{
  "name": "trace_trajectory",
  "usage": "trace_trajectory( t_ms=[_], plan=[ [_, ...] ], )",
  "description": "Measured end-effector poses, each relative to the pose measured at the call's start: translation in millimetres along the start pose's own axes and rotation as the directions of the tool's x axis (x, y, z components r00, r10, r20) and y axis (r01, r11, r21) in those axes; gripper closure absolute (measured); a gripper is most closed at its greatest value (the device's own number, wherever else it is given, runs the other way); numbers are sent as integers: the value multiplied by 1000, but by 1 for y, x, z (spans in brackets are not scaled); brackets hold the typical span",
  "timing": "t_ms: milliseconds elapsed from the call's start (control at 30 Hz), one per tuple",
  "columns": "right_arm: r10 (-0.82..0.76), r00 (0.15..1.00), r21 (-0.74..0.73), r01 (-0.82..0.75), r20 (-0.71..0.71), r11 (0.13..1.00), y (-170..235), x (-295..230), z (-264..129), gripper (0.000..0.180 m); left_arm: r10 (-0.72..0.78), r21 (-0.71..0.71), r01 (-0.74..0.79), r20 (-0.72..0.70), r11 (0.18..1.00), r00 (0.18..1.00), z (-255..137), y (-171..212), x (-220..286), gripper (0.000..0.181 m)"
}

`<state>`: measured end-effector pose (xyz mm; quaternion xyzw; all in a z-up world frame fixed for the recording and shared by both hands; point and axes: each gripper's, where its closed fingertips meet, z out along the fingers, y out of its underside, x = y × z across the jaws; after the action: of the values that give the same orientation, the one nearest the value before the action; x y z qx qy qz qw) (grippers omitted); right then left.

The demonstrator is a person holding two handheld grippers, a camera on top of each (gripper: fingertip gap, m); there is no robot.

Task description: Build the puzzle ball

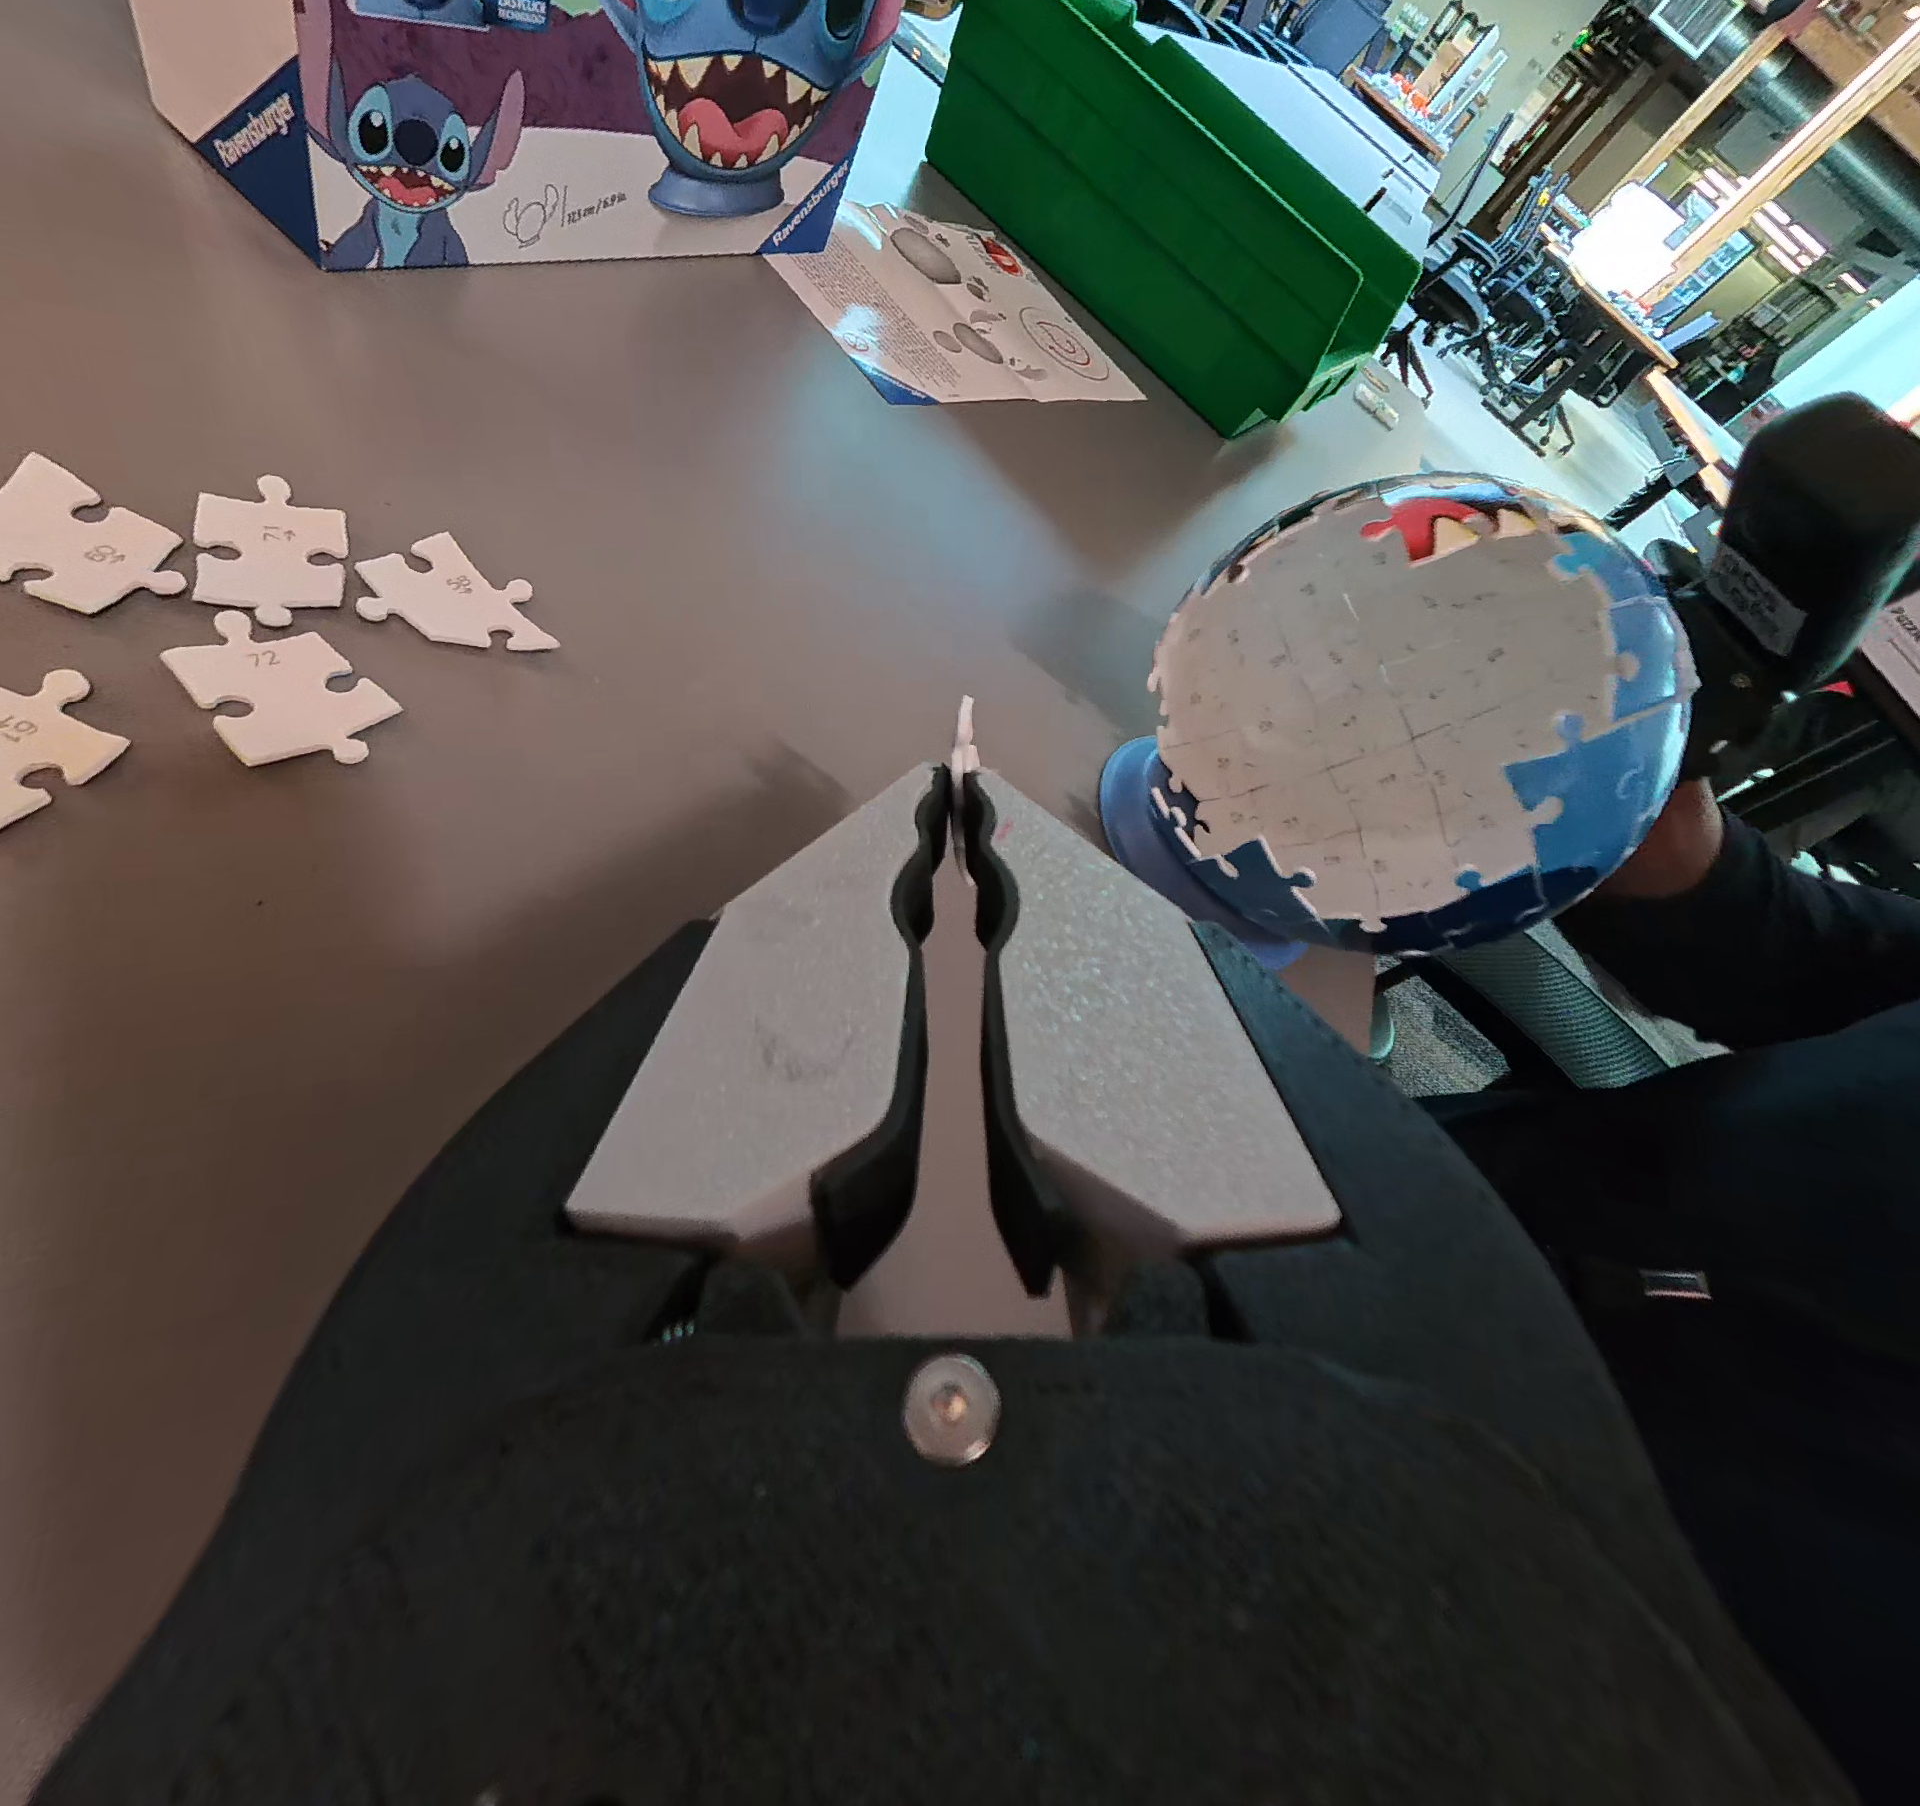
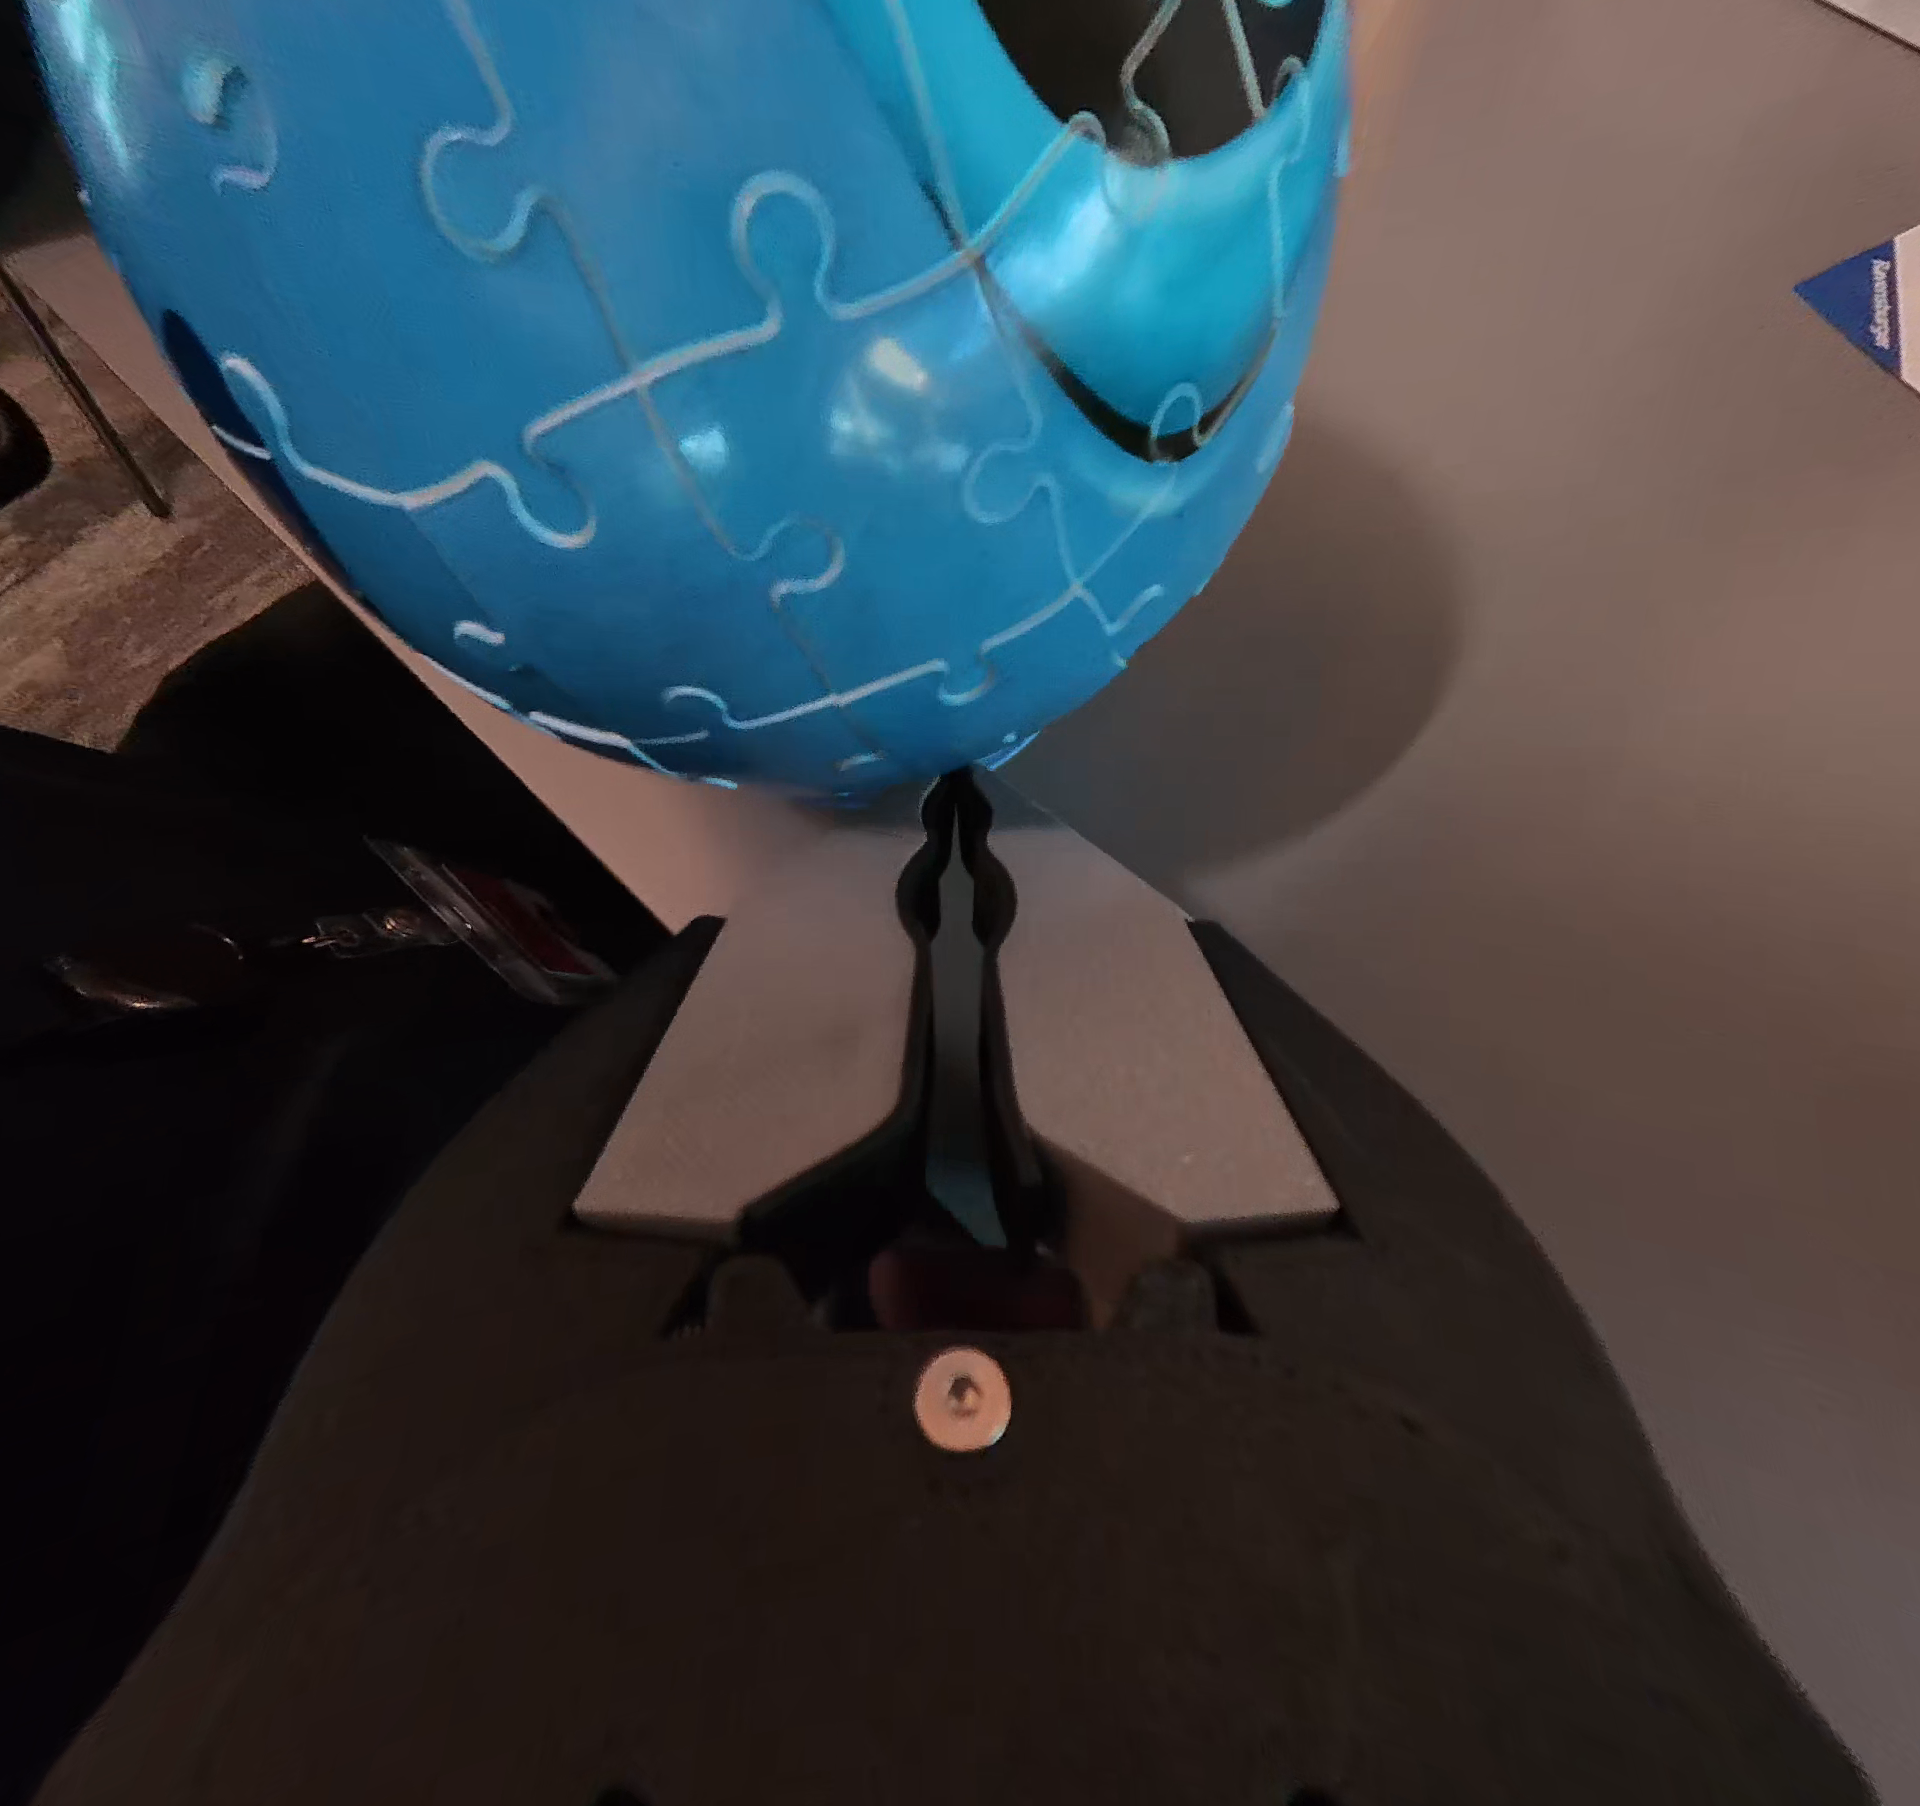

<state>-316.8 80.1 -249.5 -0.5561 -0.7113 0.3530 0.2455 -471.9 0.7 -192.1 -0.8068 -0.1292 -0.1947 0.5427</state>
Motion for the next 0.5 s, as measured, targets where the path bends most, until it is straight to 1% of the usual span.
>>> trace_trajectory(
  t_ms=[400,500],
  plan=[
    [-36,996,-12,37,87,999,-14,5,18,180,-11,16,11,8,1000,1000,-10,4,-1,181],
    [-21,992,-30,25,127,999,-19,7,24,180,-24,29,24,16,999,1000,-14,5,-3,181]
  ],
)
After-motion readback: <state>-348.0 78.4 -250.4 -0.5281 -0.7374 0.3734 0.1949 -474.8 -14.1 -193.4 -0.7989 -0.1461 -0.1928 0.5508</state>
